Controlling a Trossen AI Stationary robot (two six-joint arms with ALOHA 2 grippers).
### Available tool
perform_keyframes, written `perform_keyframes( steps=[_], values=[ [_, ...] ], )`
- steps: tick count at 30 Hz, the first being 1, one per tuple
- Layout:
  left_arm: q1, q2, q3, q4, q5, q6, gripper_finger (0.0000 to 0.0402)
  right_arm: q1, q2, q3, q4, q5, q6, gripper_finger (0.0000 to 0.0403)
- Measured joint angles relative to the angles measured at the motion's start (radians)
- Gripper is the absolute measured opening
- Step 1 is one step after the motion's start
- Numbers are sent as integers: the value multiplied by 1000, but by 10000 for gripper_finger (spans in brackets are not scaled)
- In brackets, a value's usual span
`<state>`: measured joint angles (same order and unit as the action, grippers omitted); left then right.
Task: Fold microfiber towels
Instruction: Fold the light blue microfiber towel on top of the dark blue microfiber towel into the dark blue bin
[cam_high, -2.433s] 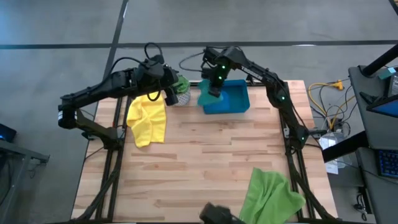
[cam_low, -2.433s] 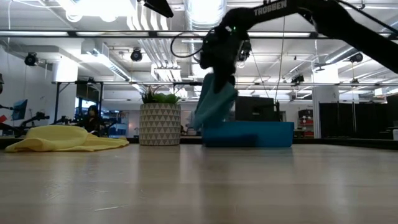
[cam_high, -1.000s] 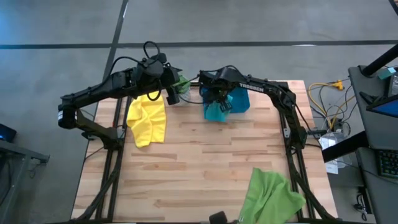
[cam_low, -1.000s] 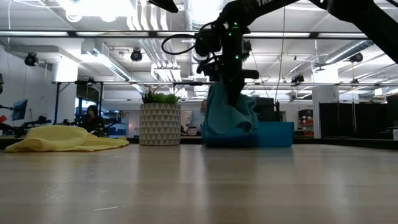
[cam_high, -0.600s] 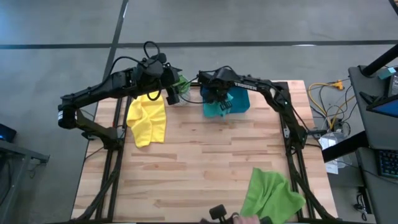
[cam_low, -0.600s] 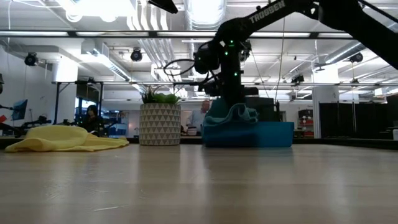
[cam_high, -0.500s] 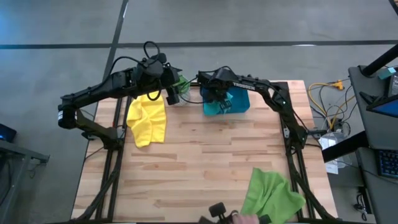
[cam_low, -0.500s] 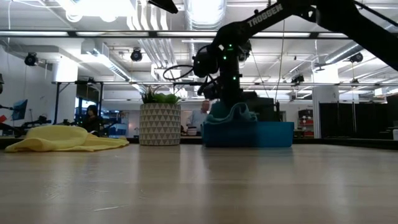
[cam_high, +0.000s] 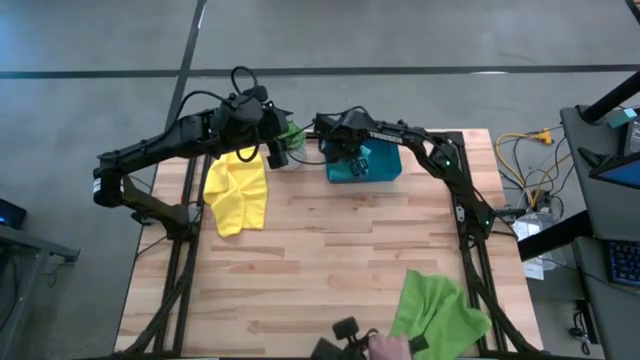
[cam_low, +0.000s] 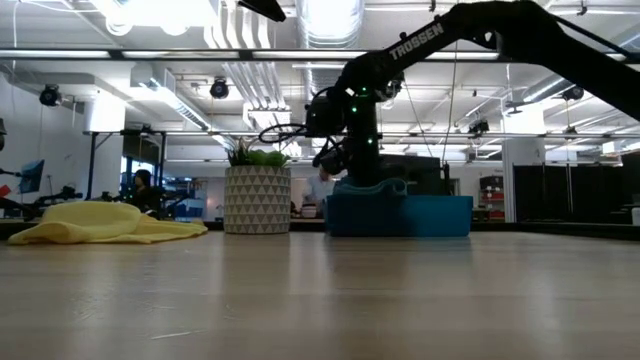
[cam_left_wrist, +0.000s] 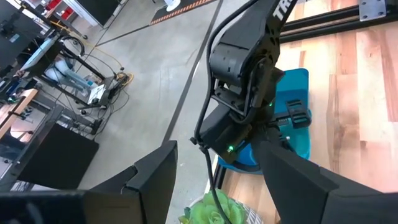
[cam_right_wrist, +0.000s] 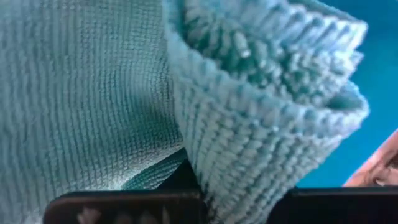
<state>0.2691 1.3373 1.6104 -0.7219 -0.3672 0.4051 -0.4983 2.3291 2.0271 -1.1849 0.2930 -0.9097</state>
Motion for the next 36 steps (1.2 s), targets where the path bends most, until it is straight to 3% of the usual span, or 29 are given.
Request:
perform_keyframes(
  steps=[10,16,29,36],
  values=[
    [0,0,0,0,28,-5,215,-15,11,12,23,35,20,9],
    [0,0,0,0,45,-5,215,-18,11,29,39,-55,126,14],
    [0,0,0,1,58,-5,215,-61,9,163,-25,-65,164,112],
    [-1,1,0,1,79,-7,215,-109,9,206,-188,-103,338,138]
  ],
)
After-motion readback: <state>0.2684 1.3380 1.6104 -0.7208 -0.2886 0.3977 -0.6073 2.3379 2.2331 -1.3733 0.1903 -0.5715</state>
